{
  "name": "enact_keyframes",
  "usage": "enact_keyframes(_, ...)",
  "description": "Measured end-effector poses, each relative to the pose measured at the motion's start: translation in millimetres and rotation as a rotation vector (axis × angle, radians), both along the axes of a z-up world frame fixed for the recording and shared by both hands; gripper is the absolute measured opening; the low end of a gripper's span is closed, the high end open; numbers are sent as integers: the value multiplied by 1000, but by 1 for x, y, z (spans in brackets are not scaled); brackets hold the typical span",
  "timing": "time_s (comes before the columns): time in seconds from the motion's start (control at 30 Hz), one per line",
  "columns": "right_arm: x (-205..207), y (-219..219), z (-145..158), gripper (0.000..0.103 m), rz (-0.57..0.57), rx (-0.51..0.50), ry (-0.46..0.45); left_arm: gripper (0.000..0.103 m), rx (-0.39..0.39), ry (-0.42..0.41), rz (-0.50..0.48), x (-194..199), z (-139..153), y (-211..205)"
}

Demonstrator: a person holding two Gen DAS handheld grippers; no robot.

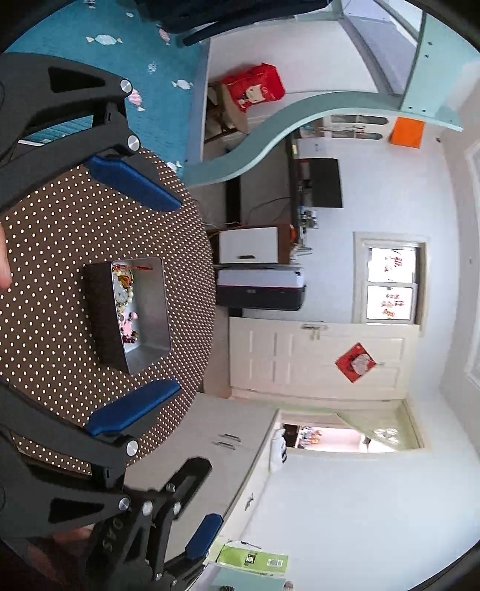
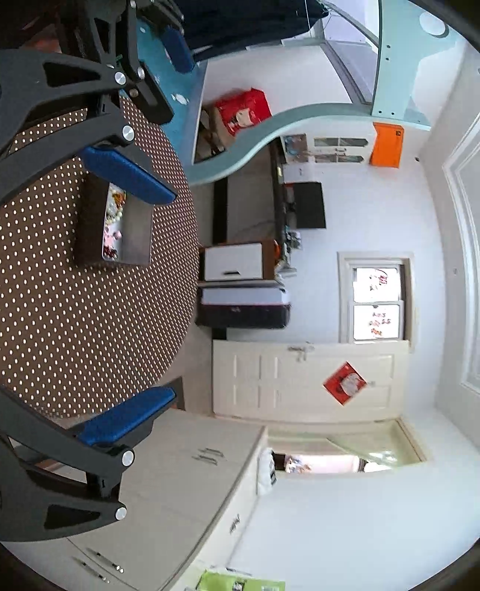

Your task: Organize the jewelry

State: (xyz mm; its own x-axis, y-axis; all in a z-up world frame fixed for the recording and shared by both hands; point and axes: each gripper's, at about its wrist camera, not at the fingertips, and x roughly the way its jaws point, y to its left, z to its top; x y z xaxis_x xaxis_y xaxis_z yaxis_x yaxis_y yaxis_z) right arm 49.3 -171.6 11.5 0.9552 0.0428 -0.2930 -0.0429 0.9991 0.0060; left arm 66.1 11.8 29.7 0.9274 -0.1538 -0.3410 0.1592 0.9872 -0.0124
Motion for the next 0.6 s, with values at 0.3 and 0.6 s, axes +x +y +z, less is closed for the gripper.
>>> enact_keyframes(0.3,-16,1,-14,96,-22,-4,-15,93,7,-18,74,-17,-12,3)
enact_keyframes(0.6,-22,6,-18,96,16,-19,-19,93,4,1,91,-17,-18,11)
